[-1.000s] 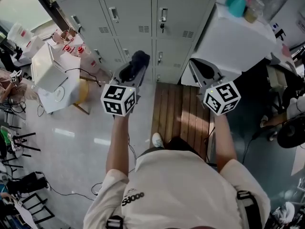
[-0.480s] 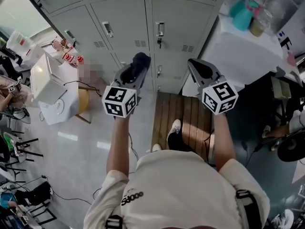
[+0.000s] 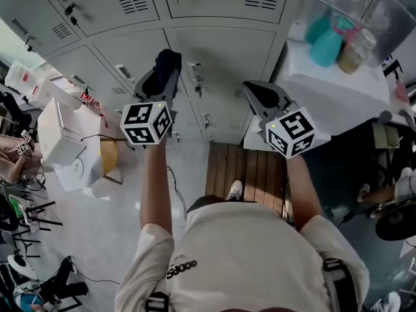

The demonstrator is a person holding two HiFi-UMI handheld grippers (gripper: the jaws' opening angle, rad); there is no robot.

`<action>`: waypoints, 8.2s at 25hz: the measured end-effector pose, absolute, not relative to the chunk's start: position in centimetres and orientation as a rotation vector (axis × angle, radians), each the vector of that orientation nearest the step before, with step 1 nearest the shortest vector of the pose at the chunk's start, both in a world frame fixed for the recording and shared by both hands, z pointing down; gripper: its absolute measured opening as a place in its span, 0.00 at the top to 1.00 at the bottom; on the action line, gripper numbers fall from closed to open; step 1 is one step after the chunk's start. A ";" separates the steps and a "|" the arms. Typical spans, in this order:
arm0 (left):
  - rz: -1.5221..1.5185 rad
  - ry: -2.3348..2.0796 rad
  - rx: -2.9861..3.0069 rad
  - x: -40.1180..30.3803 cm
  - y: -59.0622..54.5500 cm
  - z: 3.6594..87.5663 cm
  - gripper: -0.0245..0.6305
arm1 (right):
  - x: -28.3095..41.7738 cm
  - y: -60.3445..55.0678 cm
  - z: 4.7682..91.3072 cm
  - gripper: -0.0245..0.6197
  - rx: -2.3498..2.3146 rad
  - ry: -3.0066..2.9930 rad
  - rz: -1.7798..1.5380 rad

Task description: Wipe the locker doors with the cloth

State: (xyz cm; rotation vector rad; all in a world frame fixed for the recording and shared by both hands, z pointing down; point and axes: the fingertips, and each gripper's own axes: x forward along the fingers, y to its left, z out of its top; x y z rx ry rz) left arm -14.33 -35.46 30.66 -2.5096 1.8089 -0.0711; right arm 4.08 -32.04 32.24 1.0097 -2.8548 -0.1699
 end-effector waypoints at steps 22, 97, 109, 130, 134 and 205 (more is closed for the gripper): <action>-0.101 1.461 -2.621 -7.9 -44.0 26.8 0.77 | 7.8 -39.1 32.5 0.95 1.322 -2.753 -0.060; -0.295 0.957 -2.959 13.3 -43.6 42.0 0.78 | 16.9 -33.6 34.8 0.95 1.626 -2.472 -0.022; -0.419 1.277 -2.844 2.6 -44.2 45.4 0.78 | 12.1 -34.2 36.4 0.95 1.489 -2.563 0.010; -0.409 1.467 -2.878 -7.8 -44.4 48.1 0.78 | 9.5 -35.3 37.7 0.95 1.411 -2.581 0.023; -0.403 1.394 -2.907 -3.2 -44.5 49.1 0.79 | 12.7 -34.7 37.9 0.95 1.485 -2.530 0.039; -0.255 1.060 -2.859 6.8 -41.9 40.9 0.79 | 15.0 -34.1 35.0 0.95 1.589 -2.602 0.051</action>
